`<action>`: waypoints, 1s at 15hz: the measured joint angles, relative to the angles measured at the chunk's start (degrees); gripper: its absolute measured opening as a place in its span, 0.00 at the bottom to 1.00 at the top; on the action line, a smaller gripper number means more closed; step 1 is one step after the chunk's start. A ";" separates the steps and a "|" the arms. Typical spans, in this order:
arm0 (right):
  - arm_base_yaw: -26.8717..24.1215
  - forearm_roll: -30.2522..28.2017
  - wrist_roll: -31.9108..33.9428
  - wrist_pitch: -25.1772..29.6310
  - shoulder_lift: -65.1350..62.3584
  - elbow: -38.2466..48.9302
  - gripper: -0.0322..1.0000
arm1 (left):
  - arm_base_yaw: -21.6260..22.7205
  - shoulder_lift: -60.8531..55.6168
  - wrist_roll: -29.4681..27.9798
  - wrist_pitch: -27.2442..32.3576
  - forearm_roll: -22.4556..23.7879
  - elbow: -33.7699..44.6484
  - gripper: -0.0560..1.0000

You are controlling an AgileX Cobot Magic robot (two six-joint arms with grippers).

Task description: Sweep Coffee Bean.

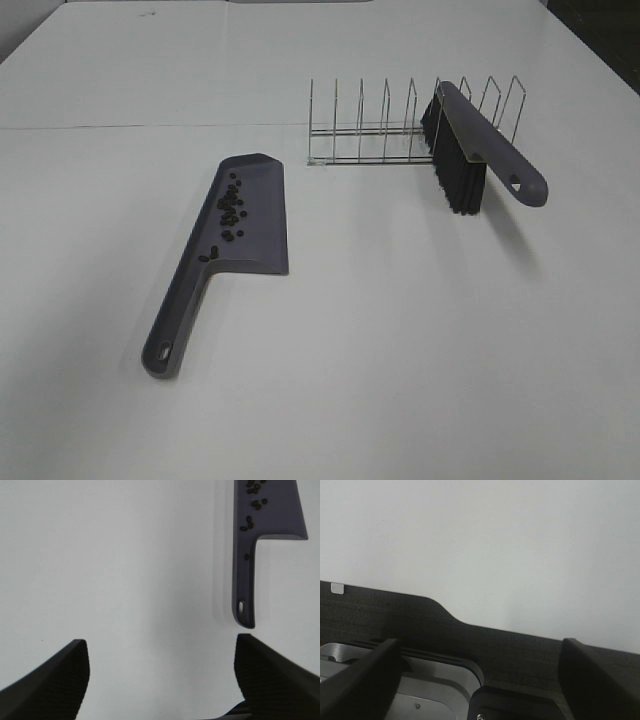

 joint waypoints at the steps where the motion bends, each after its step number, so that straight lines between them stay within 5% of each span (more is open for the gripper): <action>1: 0.00 0.00 -0.97 0.00 -1.26 0.00 0.76 | 0.00 -5.90 0.00 0.17 -0.17 3.32 0.77; 8: 0.57 0.69 -4.18 -6.02 -6.19 1.55 0.76 | 0.00 -52.37 0.29 1.03 4.41 26.36 0.77; 12: 0.63 3.15 -9.45 -8.08 -6.19 2.64 0.76 | 0.00 -61.54 1.55 0.92 4.35 32.03 0.77; 15: 0.63 3.15 -10.20 -8.19 -6.19 2.98 0.76 | 0.00 -62.05 3.84 -5.79 2.41 33.80 0.77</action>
